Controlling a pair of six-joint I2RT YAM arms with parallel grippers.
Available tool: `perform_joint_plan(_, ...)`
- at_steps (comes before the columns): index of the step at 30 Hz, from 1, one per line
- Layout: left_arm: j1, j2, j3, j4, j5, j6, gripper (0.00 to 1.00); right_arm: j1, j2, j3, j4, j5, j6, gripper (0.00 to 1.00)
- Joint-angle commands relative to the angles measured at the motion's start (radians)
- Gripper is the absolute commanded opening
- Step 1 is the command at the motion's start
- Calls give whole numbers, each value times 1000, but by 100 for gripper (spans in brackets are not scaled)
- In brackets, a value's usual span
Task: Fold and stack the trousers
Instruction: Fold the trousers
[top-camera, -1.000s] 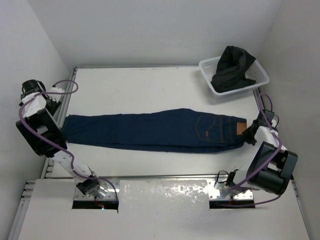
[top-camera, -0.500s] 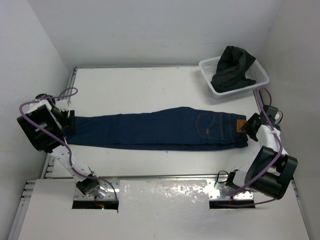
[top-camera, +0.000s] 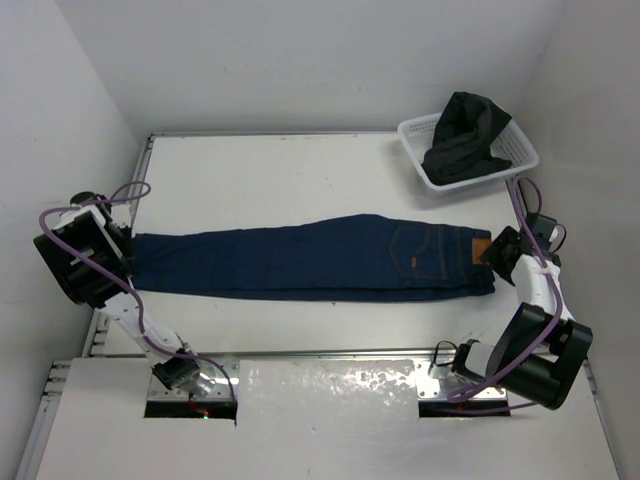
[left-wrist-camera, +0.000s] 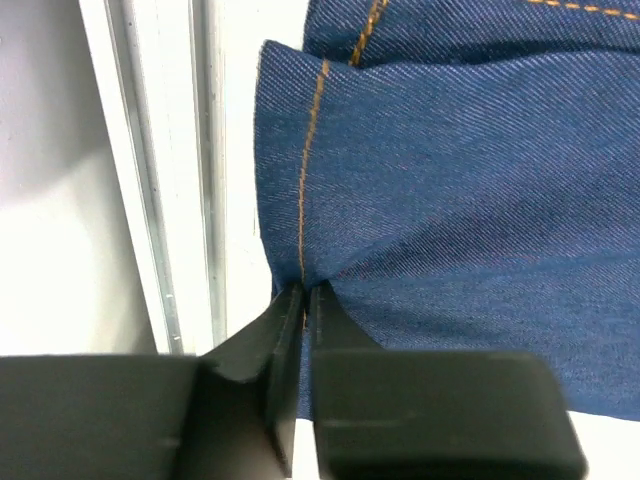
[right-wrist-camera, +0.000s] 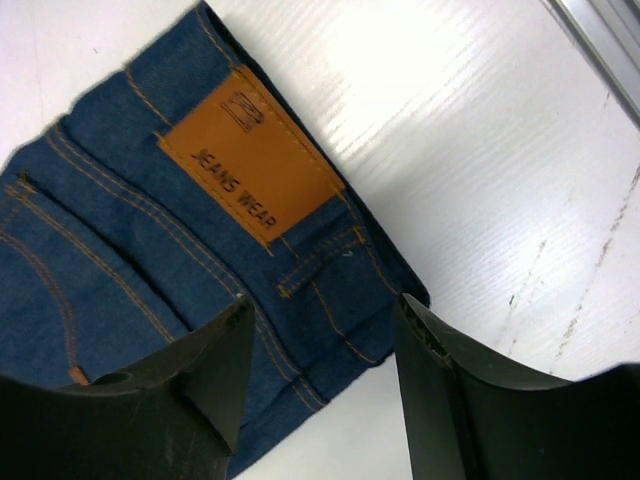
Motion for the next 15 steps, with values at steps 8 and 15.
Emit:
perform_joint_plan(8,10,-19,-65,3,151,21,0,2,-32,-10,-82,-16,103,71)
perform_joint_plan(15,11,-30,-16,-9,102,-14,16,2,-35,-44,-68,-42,178,73)
